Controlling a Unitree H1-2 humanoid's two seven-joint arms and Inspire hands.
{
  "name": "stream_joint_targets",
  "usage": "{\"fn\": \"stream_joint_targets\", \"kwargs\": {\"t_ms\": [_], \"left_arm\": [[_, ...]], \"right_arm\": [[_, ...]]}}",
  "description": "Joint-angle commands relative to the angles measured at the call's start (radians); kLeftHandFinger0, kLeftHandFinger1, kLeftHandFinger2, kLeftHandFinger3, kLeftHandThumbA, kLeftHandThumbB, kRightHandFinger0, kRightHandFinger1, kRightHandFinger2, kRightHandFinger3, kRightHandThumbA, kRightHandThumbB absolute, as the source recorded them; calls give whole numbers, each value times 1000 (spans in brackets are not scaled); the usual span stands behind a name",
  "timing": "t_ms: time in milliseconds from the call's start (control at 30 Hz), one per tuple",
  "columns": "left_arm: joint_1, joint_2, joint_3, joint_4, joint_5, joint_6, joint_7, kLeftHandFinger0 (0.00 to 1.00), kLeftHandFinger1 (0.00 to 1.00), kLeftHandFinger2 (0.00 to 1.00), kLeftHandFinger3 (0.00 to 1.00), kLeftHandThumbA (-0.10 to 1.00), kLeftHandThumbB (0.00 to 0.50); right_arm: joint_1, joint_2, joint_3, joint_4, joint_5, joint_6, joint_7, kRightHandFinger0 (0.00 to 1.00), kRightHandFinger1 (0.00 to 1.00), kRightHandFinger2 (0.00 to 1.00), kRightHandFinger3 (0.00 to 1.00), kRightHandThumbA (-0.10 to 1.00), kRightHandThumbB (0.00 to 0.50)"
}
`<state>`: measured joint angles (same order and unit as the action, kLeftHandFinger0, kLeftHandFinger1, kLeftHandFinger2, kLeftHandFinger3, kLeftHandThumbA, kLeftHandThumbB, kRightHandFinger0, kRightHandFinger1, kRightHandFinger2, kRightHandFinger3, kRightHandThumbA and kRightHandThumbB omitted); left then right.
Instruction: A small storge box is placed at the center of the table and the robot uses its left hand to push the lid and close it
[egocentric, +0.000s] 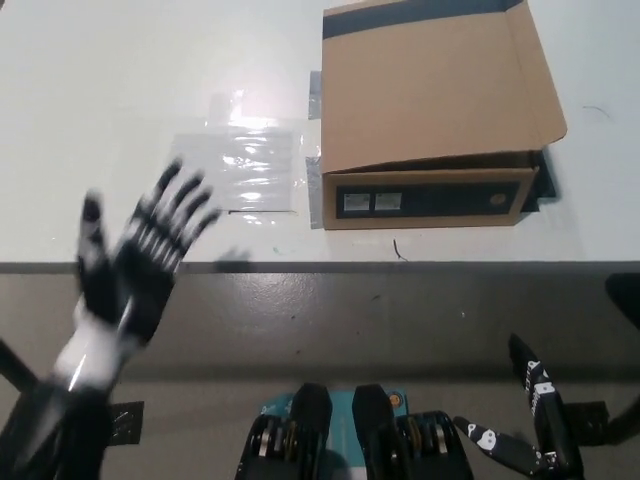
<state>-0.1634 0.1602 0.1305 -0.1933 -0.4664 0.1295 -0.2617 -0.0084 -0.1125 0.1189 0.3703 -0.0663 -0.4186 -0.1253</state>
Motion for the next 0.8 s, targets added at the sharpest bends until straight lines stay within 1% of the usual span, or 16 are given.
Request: {"fn": "stream_joint_targets", "kwargs": {"t_ms": [0,67,133,167,200,300,333,367,400,433,467,533,633,667,700,767], "left_arm": [[274,124,13,-544,-7,-302,-188,1000,1000,1000,1000,1000,405],[329,141,-6,-528,10,-269,-189,1000,1000,1000,1000,1000,405],[360,140,-23,-525,58,-230,-165,1000,1000,1000,1000,1000,457],[361,143,-29,-514,68,-235,-164,1000,1000,1000,1000,1000,448],[373,144,-43,-472,98,-255,-170,1000,1000,1000,1000,1000,424],[389,143,-69,-427,131,-238,-154,1000,1000,1000,1000,1000,400],[392,136,-87,-394,155,-246,-145,1000,1000,1000,1000,1000,369],[392,136,-100,-371,182,-249,-142,1000,1000,1000,1000,1000,370],[387,145,-125,-316,203,-253,-149,1000,1000,1000,1000,1000,352],[372,146,-135,-249,190,-268,-157,1000,1000,1000,1000,1000,335],[366,147,-140,-224,187,-277,-157,1000,1000,1000,1000,1000,331],[316,127,-136,-77,167,-280,-143,1000,1000,1000,1000,1000,315],[276,114,-128,69,241,-328,-101,1000,1000,1000,1000,1000,257],[257,114,-125,135,286,-369,-85,1000,1000,1000,1000,1000,234],[249,113,-125,156,304,-382,-78,1000,1000,1000,1000,1000,224],[235,113,-121,198,354,-398,-52,1000,1000,1000,1000,1000,240]], "right_arm": [[-11,-11,1,-1,4,-51,17,1000,1000,1000,1000,1000,365],[-13,-17,2,2,-7,-51,8,1000,1000,1000,1000,1000,365],[-21,-20,-4,4,0,-51,12,1000,1000,1000,1000,1000,359],[-24,-20,-6,3,3,-51,14,1000,1000,1000,1000,1000,360],[-24,-19,-8,0,9,-51,21,1000,1000,1000,1000,1000,360],[-24,-18,-4,-1,1,-51,15,1000,1000,1000,1000,1000,363],[-24,-17,-4,1,-3,-51,11,1000,1000,1000,1000,1000,362],[-24,-17,-4,3,-6,-51,8,1000,1000,1000,1000,1000,357],[-23,-20,-4,2,-13,-51,0,1000,1000,1000,1000,1000,357],[-24,-19,-5,4,-11,-51,2,1000,1000,1000,1000,1000,357],[-24,-19,-5,5,-9,-51,4,1000,1000,1000,1000,1000,357],[-21,-19,-4,-2,-2,-51,12,1000,1000,1000,1000,1000,345],[-19,-18,2,1,-4,-51,11,1000,1000,1000,1000,1000,343],[-18,-17,-1,1,7,-51,19,1000,1000,1000,1000,1000,342],[-17,-18,-3,-2,8,-51,19,1000,1000,1000,1000,1000,342],[-20,-20,-3,-2,10,-51,23,1000,1000,1000,1000,1000,335]]}}
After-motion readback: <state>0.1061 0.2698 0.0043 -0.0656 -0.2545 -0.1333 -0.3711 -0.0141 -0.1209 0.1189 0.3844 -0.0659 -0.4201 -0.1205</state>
